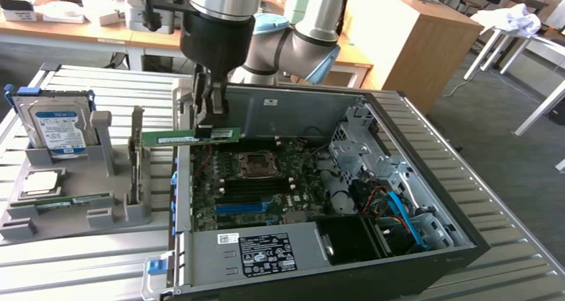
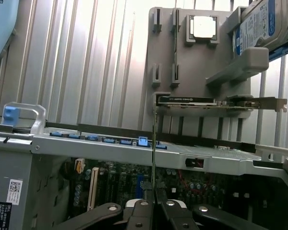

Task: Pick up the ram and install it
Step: 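Press down the ram until it locks into place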

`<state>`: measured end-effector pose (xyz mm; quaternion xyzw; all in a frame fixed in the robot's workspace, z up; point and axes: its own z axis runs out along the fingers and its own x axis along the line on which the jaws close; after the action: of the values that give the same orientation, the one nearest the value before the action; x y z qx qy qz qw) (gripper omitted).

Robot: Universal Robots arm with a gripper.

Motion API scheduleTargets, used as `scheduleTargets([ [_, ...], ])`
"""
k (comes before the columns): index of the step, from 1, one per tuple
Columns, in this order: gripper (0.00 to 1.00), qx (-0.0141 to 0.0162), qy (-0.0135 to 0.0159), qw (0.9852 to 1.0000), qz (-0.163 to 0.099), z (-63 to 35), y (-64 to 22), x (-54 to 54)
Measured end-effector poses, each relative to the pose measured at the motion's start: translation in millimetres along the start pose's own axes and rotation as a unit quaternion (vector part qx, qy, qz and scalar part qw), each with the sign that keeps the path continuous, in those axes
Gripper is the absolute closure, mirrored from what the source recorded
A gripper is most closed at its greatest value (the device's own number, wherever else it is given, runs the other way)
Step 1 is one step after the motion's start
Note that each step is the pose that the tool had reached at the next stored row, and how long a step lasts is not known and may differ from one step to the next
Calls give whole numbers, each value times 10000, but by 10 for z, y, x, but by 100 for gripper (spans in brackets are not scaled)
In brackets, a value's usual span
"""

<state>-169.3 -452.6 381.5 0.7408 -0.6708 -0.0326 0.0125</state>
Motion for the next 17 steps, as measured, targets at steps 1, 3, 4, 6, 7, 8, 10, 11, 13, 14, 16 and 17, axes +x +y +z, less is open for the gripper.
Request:
scheduleTargets([
  [1, 88, 0, 0, 10000, 0, -1, -16, 2],
  [3, 88, 0, 0, 10000, 0, -3, -45, 5],
  [4, 88, 0, 0, 10000, 0, -4, -62, 6],
  [6, 88, 0, 0, 10000, 0, -6, -95, 10],
  [7, 88, 0, 0, 10000, 0, -7, -108, 11],
  [8, 88, 0, 0, 10000, 0, -8, -119, 12],
  [10, 88, 0, 0, 10000, 0, -9, -140, 14],
  [11, 88, 0, 0, 10000, 0, -10, -155, 15],
  [13, 88, 0, 0, 10000, 0, -12, -181, 18],
  [14, 88, 0, 0, 10000, 0, -12, -194, 19],
  [16, 88, 0, 0, 10000, 0, -14, -225, 22],
  [17, 88, 0, 0, 10000, -1, -14, -236, 23],
])
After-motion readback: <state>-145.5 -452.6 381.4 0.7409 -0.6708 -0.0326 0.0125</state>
